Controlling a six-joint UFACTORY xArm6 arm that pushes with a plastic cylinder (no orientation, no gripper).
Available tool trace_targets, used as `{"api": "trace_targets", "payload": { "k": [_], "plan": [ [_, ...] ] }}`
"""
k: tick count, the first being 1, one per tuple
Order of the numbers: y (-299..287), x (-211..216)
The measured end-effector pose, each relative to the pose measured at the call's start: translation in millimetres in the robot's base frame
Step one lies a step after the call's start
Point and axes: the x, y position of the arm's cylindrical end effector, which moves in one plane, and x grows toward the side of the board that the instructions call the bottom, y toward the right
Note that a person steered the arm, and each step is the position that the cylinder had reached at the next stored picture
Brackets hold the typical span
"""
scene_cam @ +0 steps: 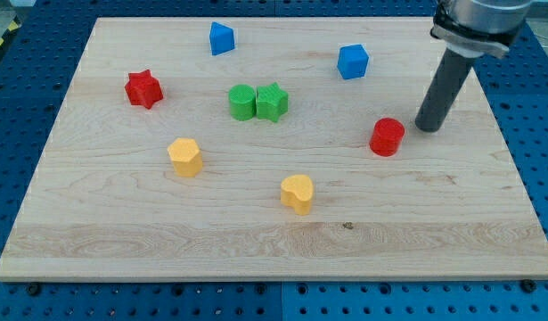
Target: Push the red circle diagonally to the yellow heart
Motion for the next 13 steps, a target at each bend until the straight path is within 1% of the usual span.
{"api": "trace_targets", "payload": {
  "k": [1, 2, 4, 6, 9, 10, 12, 13],
  "plan": [
    [-34.1, 7.5],
    [-58.5, 43.3],
    [-58.7, 46.0],
    [-49.1, 37.7],
    [-41.8, 36.5],
    [-24.1, 35.0],
    [-24.1, 35.0],
    [-15.2, 34.3]
  ]
}}
